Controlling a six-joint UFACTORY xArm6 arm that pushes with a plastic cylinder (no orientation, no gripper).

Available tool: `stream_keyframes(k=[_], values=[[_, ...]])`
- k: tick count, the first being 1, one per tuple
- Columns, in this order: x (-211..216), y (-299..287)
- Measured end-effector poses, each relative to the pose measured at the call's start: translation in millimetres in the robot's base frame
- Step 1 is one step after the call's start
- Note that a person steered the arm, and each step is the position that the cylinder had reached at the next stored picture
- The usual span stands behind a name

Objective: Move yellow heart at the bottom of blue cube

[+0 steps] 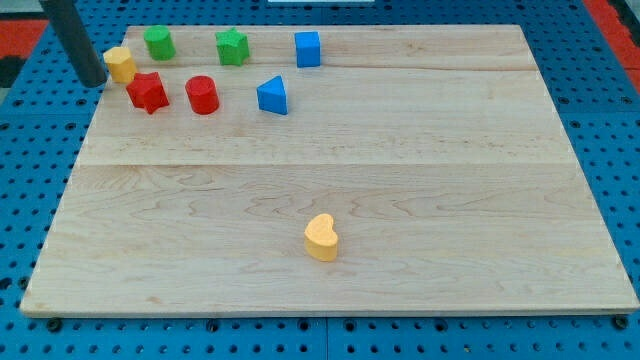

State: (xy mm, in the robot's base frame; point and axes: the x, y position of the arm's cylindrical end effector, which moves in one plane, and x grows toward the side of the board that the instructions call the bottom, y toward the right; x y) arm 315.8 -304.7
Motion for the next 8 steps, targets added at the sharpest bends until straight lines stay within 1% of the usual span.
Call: stream_keyframes(k=[1, 2, 3, 5, 6, 8], values=[[71.7, 26.6], [149.7, 129.7], [211.9, 251.5], [241.1, 263.7], [252.4, 282.8], [190.0, 354.2]])
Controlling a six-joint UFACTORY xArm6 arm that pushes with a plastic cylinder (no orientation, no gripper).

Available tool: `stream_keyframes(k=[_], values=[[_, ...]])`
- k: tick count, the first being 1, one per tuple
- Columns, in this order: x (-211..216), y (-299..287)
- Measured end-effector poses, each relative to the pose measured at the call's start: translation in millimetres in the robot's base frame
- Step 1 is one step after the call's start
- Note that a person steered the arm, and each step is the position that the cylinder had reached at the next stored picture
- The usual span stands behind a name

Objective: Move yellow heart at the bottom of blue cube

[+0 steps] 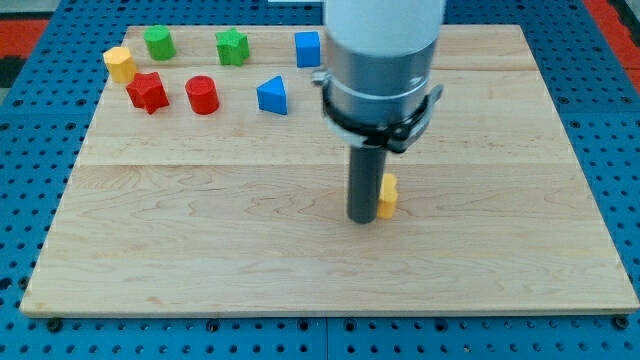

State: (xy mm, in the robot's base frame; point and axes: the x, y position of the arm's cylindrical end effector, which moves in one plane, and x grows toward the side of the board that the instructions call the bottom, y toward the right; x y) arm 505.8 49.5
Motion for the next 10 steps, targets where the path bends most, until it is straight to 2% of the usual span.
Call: stream_keyframes(k=[2, 5, 6, 7, 8, 9, 10], values=[[-2.3, 48.7], [-37.1, 84.1], [-54.6, 121.6], [-82.0, 54.4], [-62.1, 46.4], [-48.5, 10.6], [-70.1, -41.7]])
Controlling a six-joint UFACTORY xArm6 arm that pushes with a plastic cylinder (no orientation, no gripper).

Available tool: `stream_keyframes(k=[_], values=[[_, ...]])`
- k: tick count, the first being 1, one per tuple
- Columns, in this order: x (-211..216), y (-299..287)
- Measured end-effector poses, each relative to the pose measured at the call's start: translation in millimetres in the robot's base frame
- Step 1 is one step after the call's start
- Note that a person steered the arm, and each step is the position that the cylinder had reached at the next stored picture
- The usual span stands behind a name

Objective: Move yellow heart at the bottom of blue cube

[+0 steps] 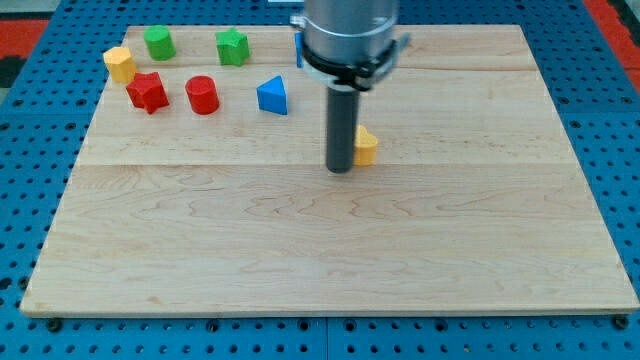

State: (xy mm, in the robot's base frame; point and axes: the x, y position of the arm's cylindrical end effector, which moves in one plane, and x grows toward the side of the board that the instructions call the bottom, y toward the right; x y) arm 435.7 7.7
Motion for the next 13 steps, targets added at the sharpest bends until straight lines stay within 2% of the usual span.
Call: stream_keyframes(k=[1, 3, 4, 5, 7, 8, 9, 10, 11, 13], values=[[-26.1, 0.0], [-0.5, 10.3], [-5.9, 67.1], [-27.1, 86.5], [-81.7, 79.6], [-68.0, 79.0], [-84.5, 105.4], [-114.5, 110.5], [-117.7, 99.7], [-117.1, 189.4]])
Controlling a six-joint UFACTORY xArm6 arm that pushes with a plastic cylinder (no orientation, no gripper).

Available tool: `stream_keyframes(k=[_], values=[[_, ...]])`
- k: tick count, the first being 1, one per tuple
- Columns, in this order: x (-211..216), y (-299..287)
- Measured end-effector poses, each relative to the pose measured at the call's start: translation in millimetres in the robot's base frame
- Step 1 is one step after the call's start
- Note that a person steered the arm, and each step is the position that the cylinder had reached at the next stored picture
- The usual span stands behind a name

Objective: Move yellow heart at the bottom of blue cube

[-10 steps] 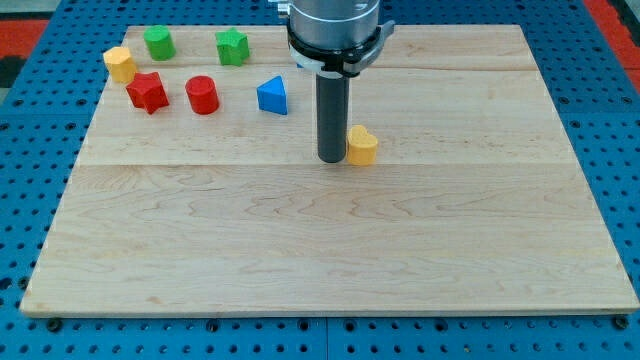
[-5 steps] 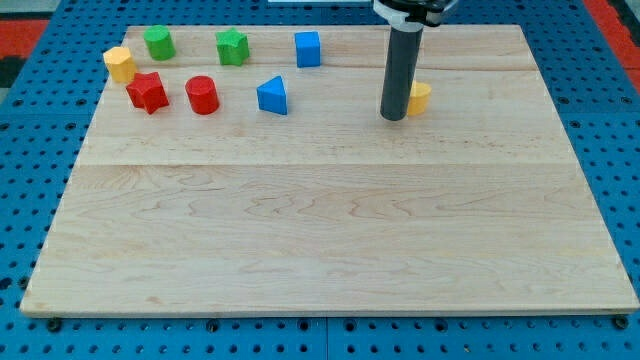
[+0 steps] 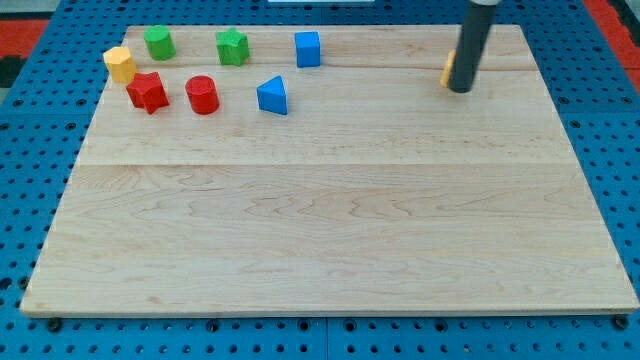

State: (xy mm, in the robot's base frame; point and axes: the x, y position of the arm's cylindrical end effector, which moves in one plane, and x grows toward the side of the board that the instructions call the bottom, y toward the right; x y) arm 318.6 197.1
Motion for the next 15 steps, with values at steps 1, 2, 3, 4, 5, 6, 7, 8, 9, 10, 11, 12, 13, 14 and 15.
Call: stream_keyframes(k=[1, 2, 3, 4, 5, 6, 7, 8, 9, 10, 11, 12, 13, 14, 15], values=[[-1.9, 30.6], [-21.9, 22.2], [-27.6, -26.6], [-33.4, -63.5], [-43.9, -32.4], [-48.6, -54.3], [-48.6, -127.0], [-49.2, -146.3], [-68.5, -99.4], [-87.4, -125.1], [-85.4, -159.0], [-82.9, -176.4], [-65.3, -176.2], [-61.9, -176.0], [-54.8, -151.5]])
